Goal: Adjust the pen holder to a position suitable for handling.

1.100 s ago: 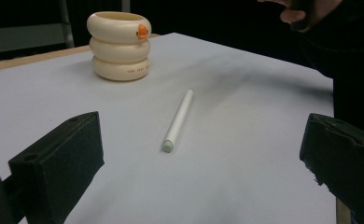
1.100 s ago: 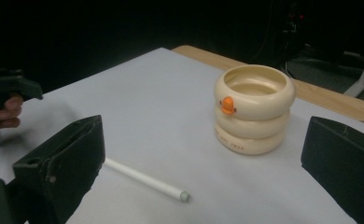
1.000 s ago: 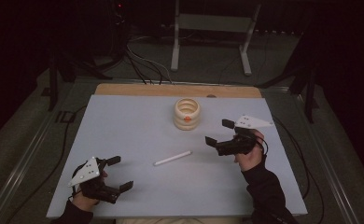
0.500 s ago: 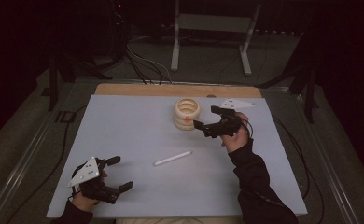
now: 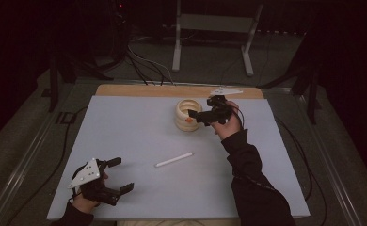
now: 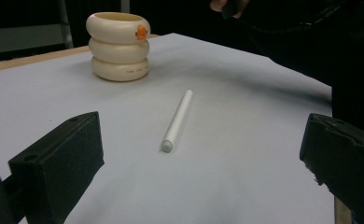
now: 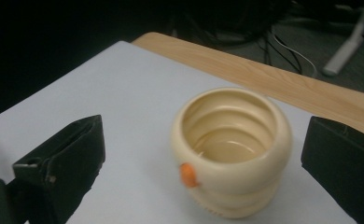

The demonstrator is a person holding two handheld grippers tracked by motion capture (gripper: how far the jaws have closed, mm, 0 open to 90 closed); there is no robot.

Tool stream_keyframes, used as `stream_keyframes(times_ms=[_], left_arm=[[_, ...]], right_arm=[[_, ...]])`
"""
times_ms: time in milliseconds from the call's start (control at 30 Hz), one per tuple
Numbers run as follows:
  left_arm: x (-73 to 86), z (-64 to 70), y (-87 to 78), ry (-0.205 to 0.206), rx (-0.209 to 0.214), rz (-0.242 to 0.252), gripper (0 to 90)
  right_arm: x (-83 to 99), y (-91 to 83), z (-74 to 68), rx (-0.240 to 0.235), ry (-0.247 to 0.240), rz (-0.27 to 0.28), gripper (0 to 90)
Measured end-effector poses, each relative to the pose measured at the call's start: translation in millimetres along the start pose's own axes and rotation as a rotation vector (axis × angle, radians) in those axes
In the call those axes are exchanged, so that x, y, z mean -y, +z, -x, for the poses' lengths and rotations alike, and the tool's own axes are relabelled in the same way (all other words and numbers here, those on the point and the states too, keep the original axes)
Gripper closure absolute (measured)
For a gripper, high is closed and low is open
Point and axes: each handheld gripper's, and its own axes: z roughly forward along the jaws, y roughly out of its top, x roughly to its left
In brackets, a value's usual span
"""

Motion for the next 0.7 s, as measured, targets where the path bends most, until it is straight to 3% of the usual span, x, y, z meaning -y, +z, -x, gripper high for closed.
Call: stream_keyframes(times_ms=[133,200,467,700], left_arm=[[-0.1,-0.1,-0.1,0.0,0.001,0.002,0.1],[0.1,-0.2,-0.1,0.0,-0.001,0.0,0.1],[0.1,-0.2,-0.1,-0.001,0.002,0.002,0.1],[0.2,-0.5,-0.3,-0.002,0.002,0.001,0.1]], right_arm=[[-5.7,13.6,8.0,0.035,0.06,-0.044,0.0],[-7.3,18.6,10.0,0.047,0.063,-0.059,0.0],[-12.6,38.3,20.6,0.111,0.124,-0.122,15.1],[-10.7,57.4,28.0,0.199,0.143,-0.202,33.2]])
